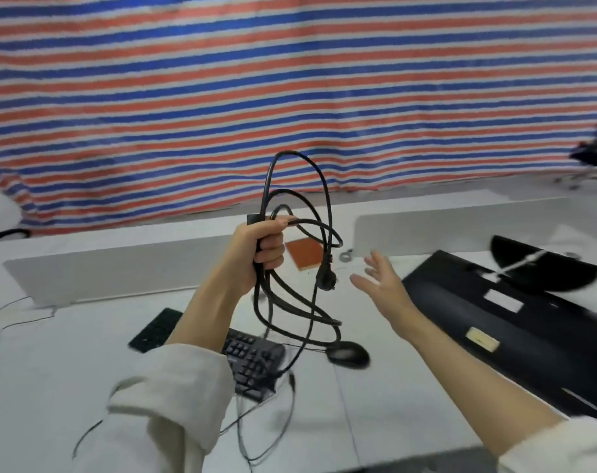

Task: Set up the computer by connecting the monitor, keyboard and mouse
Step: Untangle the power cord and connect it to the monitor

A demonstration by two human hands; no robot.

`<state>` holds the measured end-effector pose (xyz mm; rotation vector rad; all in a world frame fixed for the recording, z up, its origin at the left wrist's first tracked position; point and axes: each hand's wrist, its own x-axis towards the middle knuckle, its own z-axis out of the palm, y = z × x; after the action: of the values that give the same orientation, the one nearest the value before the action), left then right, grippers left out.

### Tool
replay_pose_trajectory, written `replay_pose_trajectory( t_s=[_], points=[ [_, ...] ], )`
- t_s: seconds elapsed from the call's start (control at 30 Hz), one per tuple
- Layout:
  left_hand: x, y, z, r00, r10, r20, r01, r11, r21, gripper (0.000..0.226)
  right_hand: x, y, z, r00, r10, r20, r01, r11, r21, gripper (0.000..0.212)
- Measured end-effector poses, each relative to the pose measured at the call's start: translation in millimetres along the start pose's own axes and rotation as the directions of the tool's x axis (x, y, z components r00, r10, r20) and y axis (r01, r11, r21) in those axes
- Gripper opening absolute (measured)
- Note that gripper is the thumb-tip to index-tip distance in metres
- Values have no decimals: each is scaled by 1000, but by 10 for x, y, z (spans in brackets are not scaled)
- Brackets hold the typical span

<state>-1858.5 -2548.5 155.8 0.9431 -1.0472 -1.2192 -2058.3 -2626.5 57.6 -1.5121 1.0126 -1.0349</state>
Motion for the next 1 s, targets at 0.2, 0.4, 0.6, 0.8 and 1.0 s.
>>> replay_pose_trajectory(
  t_s=[0.2, 0.4, 0.6, 0.8, 1.0],
  points=[
    [199, -221, 793, 962, -64, 266, 76, 996, -36, 26, -253, -137, -873, 999, 50, -4, -50, 998, -27, 77],
    [582, -561, 1901, 902, -63, 427, 167, 963, -211, 17, -585, 211, -1900, 980, 195, -42, -185, 966, 178, 16],
    [1167, -1165, 3407, 916, -108, 387, 215, 945, -245, 17, -881, 627, -3339, 959, 266, -97, -220, 916, 334, 25],
    [1641, -1622, 4762, 951, -121, 285, 211, 928, -307, 29, -1094, 844, -4668, 897, 371, -241, -258, 881, 398, 32],
    [2140, -1834, 5652, 962, -102, 253, 206, 881, -427, 28, -1113, 1186, -5688, 848, 354, -394, -280, 931, 234, 16]
  ],
)
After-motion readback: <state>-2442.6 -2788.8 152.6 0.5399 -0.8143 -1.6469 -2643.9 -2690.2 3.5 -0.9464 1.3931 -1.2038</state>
